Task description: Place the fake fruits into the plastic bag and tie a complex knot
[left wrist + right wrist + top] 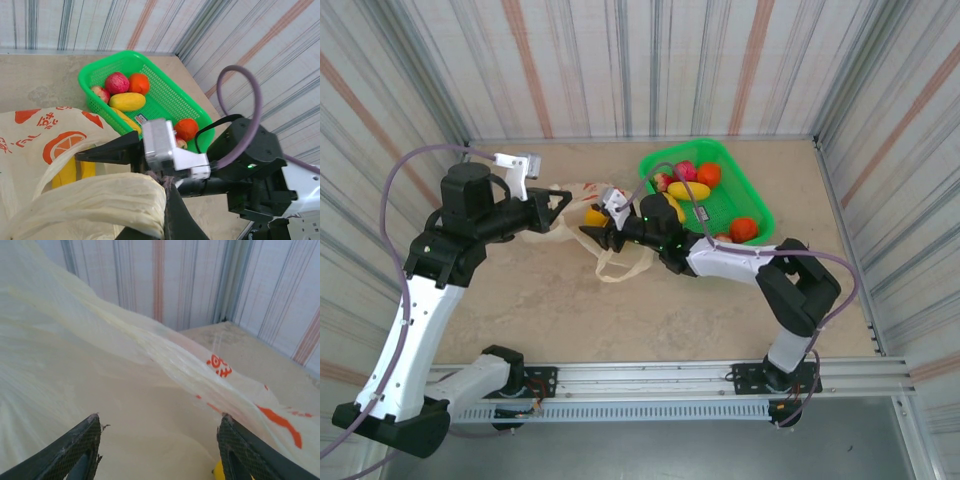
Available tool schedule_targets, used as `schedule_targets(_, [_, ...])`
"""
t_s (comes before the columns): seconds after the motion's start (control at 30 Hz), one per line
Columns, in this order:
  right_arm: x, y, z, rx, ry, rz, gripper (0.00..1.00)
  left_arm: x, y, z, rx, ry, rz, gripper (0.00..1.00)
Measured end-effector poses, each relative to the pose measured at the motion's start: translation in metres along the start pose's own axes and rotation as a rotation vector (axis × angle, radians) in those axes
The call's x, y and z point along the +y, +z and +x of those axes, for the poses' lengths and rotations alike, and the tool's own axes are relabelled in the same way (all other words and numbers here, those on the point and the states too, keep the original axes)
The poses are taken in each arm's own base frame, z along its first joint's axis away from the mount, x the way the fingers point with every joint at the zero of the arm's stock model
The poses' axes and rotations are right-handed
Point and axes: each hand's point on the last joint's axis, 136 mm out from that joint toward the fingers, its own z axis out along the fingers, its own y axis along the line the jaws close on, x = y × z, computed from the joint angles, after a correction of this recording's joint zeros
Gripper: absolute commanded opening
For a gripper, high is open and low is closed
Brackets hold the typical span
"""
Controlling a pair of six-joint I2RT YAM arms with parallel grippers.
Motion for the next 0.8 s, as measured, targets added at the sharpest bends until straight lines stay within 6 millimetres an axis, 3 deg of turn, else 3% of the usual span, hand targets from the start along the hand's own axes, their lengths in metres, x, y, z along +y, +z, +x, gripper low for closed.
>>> schedule_targets(0.3, [0.005, -0.040, -0.039, -0.053, 0.061, -0.127, 0.58, 0.002, -0.003, 0.002, 0.001, 0.000, -0.016, 0.00])
schedule_targets(0.47, [-0.009, -0.063, -0.057, -0.008, 0.178, -0.104, 0.54, 0.002, -0.003, 0.002, 0.000, 0.000, -0.019, 0.00])
schedule_targets(0.6, [-0.035, -0.086, -0.078, -0.021, 0.240, -0.024, 0.50, 0.002, -0.003, 0.002, 0.001, 0.000, -0.019, 0.00])
schedule_targets(0.7, [-0.071, -0.113, -0.084, -0.041, 0.329, 0.089, 0.50, 0.002, -0.003, 0.002, 0.001, -0.001, -0.019, 0.00])
schedule_targets(0.8, [-0.116, -0.134, -0.073, 0.006, 0.458, 0.223, 0.54, 0.003, -0.002, 0.003, 0.003, -0.001, -0.019, 0.00])
